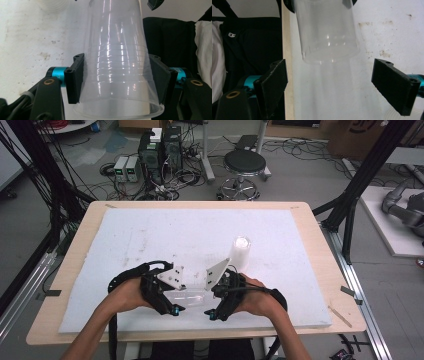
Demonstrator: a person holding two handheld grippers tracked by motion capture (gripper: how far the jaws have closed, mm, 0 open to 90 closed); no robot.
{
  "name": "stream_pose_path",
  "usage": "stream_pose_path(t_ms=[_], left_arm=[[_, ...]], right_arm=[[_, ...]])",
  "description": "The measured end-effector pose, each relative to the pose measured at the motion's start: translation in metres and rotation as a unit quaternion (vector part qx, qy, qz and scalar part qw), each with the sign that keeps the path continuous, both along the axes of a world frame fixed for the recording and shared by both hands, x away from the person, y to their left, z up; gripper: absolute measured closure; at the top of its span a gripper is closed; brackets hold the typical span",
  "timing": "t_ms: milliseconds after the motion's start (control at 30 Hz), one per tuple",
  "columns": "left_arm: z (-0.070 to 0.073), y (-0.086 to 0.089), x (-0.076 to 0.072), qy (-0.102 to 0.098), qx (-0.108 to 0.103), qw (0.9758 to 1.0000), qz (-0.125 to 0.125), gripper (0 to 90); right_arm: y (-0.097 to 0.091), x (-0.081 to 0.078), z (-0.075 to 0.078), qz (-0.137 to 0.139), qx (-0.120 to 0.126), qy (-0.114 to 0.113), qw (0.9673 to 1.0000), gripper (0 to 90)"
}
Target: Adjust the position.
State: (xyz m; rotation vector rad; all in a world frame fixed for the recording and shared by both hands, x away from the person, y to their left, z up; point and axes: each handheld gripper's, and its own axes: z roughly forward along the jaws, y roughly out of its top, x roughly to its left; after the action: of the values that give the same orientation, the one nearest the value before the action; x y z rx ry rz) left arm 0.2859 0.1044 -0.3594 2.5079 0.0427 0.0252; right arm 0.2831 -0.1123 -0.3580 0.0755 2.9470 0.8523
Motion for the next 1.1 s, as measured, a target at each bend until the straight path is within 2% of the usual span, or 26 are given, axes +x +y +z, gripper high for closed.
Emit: stream_pose_path(t_ms=[367, 767, 800, 900, 967, 1100], left_arm=[[0.002, -0.006, 0.003, 0.015, 0.002, 0.9999, -0.004, 36.7], [0.000, -0.010, 0.004, 0.015, 0.000, 0.9998, -0.008, 36.7], [0.000, -0.010, 0.004, 0.015, 0.000, 0.9998, -0.009, 36.7], [-0.001, -0.010, 0.004, 0.015, 0.000, 0.9999, -0.008, 36.8], [-0.001, -0.010, 0.004, 0.018, -0.001, 0.9998, -0.005, 36.8], [-0.003, -0.010, 0.005, 0.015, -0.002, 0.9998, -0.009, 35.9]], right_arm=[[0.006, 0.002, 0.001, 0.008, 0.008, 0.005, 0.9999, 15.0], [0.010, 0.004, -0.001, 0.017, 0.016, 0.008, 0.9997, 19.5], [0.011, 0.004, -0.002, 0.016, 0.014, 0.010, 0.9997, 21.7], [0.012, 0.004, -0.002, 0.025, 0.008, 0.010, 0.9996, 41.7], [0.012, 0.005, -0.002, 0.021, 0.006, 0.004, 0.9997, 42.3], [0.012, 0.005, -0.004, 0.021, 0.005, 0.008, 0.9997, 43.0]])
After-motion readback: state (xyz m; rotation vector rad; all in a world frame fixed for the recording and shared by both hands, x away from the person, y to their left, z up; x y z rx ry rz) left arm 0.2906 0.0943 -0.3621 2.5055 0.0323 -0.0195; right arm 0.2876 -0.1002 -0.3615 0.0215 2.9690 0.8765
